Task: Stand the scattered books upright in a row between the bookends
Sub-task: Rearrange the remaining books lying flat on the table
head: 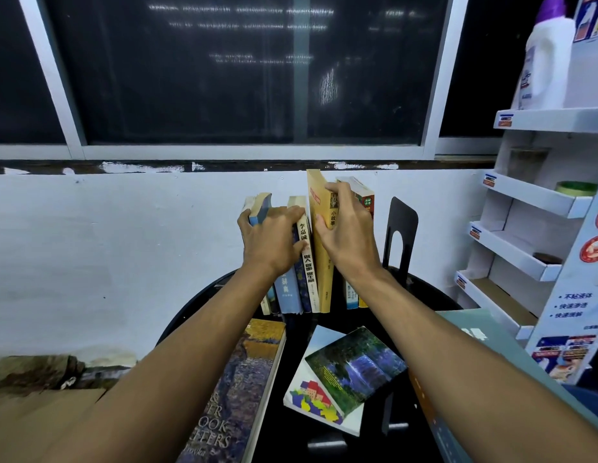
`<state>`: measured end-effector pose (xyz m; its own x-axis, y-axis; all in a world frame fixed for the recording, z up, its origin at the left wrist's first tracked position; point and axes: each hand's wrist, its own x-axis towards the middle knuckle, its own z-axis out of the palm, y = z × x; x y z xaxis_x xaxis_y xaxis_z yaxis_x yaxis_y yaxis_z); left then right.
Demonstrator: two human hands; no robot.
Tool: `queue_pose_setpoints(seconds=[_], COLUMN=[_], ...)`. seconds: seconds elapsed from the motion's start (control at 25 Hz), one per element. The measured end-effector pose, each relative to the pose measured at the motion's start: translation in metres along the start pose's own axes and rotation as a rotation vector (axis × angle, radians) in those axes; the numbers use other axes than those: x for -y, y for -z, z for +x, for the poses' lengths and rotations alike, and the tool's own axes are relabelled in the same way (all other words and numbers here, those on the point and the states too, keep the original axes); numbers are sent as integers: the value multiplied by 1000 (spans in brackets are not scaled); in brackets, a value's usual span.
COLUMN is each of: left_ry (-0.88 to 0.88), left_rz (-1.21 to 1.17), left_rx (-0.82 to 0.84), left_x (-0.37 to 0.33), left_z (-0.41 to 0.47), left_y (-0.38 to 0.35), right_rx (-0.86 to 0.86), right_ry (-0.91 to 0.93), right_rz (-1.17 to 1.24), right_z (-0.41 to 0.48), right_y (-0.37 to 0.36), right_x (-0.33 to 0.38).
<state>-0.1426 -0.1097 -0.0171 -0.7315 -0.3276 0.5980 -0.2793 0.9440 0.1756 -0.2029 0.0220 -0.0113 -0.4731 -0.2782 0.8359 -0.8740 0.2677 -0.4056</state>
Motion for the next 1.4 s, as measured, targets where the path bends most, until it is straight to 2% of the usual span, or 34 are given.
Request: queue_pose_setpoints(seconds=[0.36,0.56,0.64,0.8,0.84,1.4], left_ry=[-8,-7,-6,-19,-21,-11], left_rz=[1,-9,-12,-32,-36,-21], left_rx=[-22,-12,-6,-7,-6,-36], left_x=[-1,-2,-2,-2,-2,-3], left_z=[0,-1,0,0,0,0], left_y=[-2,0,1,1,0,-1], right_rx=[-5,34,133,560,620,622], right_ry=[-14,-50,-81,-184,-202,-206], right_rz=[-31,47,89,183,195,199], right_z=[-8,-6,-2,3,3,4], right_y=[-22,-16,-8,12,14,11], right_x=[-17,-18,-20,-25,-25,-28])
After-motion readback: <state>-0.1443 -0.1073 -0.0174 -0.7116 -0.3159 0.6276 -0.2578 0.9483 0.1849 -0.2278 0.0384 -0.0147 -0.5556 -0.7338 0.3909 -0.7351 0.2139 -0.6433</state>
